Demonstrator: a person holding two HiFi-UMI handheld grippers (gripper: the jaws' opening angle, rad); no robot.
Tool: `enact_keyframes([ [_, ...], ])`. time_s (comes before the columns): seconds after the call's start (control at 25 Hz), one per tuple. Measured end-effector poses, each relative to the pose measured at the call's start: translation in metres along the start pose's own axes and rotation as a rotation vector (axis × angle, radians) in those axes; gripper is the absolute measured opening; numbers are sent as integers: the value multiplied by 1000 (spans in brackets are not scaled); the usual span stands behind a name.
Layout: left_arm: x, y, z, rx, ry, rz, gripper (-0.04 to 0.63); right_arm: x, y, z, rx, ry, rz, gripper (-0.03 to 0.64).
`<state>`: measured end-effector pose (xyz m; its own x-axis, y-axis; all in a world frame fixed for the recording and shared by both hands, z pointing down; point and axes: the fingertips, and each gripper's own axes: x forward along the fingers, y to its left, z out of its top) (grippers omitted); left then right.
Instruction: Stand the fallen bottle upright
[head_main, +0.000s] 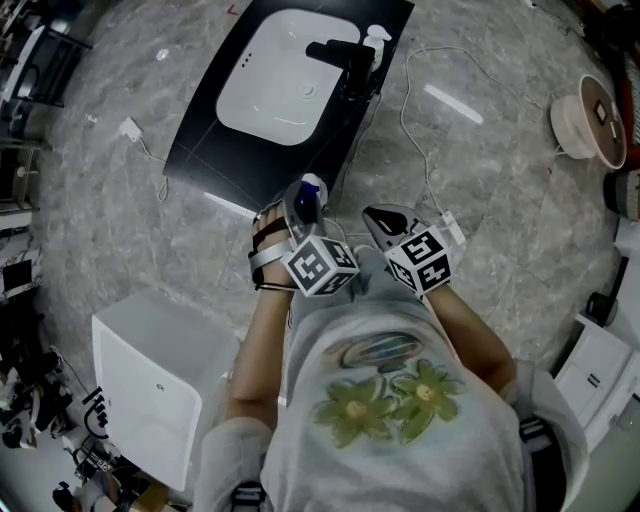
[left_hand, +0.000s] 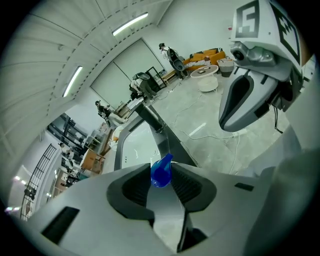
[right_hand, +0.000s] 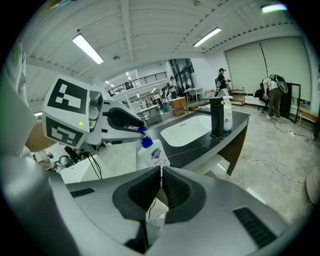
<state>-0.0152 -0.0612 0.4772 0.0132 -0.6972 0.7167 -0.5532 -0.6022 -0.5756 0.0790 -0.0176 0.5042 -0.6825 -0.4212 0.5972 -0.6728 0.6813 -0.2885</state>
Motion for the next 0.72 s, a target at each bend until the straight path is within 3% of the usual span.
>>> enact_keyframes([
  [0.72,-2,-11,12,-46,-3,-11,138,-11,4,-6,-7,-12,18,44],
])
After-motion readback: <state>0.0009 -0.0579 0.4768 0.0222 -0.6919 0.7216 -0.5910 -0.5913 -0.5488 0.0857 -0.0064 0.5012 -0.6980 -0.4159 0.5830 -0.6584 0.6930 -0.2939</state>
